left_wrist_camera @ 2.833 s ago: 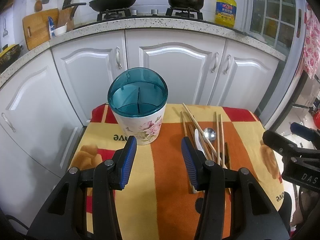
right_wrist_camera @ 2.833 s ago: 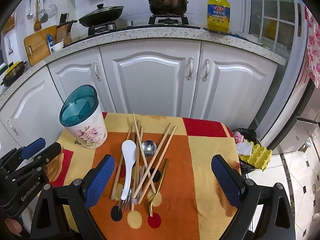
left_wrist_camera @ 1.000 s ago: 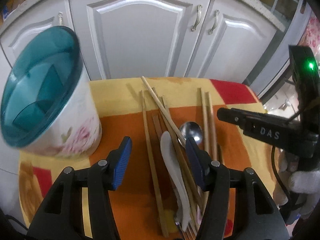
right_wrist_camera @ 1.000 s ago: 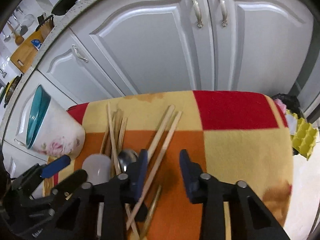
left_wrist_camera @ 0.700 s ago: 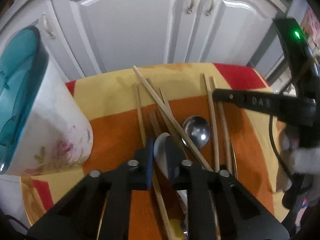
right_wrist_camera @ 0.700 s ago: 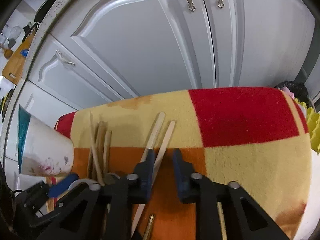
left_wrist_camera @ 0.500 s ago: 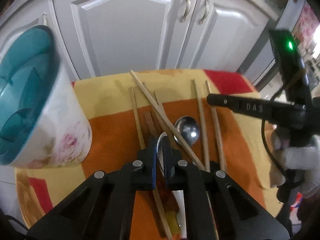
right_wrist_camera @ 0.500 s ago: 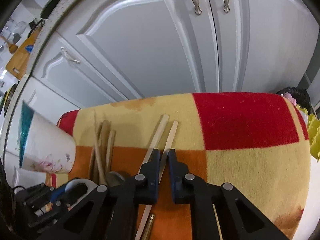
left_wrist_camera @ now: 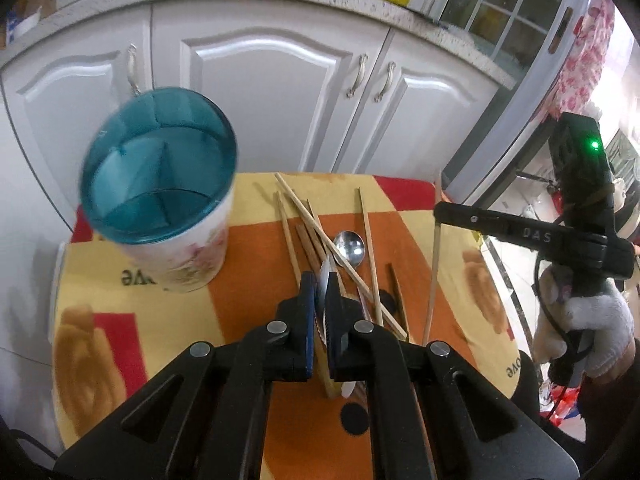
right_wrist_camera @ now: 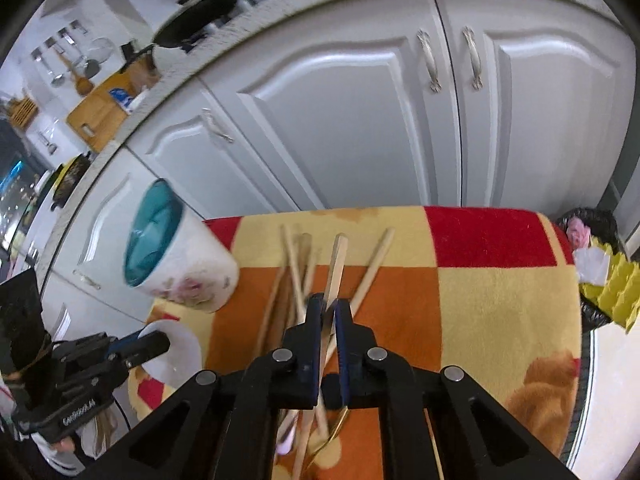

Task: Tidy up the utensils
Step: 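Carry the white spoon to the floral holder and drop it in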

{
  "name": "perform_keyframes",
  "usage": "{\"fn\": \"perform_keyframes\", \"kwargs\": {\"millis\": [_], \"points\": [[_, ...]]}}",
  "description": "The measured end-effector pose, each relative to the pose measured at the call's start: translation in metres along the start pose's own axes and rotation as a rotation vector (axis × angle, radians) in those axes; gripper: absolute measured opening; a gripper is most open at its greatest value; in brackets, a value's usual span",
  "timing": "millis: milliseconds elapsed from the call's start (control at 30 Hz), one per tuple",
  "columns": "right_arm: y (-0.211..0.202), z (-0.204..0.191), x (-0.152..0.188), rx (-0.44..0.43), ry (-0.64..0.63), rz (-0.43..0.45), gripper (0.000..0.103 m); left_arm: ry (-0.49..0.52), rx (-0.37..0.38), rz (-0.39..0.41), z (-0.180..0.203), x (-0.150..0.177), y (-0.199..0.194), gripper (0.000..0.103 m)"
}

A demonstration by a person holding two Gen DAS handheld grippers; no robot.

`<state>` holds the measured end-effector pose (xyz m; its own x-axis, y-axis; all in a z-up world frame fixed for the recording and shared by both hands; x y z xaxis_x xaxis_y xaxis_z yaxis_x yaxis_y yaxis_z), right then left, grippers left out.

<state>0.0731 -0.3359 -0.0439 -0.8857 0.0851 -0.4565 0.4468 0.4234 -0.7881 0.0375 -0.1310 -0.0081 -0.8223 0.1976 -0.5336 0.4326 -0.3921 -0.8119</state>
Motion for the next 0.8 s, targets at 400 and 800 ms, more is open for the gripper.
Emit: {"fn": "perform_keyframes", "kwargs": {"millis": [400, 800], "points": [[-0.063, -0.066, -0.022, -0.073, -0.093, 0.130, 0.005, -0.051, -0.030, 0.212, -0.038, -0.032, -0.102, 0.003], [-0.095, -0.148, -0.095, -0.191, -0.197, 0.236, 0.005, -0.133, -0.208, 0.386, -0.107, -0.100, -0.131, 0.003]]}}
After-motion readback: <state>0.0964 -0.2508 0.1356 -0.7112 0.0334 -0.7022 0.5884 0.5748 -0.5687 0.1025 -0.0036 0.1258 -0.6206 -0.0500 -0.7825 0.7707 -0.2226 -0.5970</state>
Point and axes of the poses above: each gripper's, at about its wrist camera, not at the fingertips, and y roughly the way its jaws point, z to its right, x to its underside, the point moved 5 cm from there along y, roughly the way its jaws point, and after that the axes turned 4 degrees about -z, right-handed, at the moved point
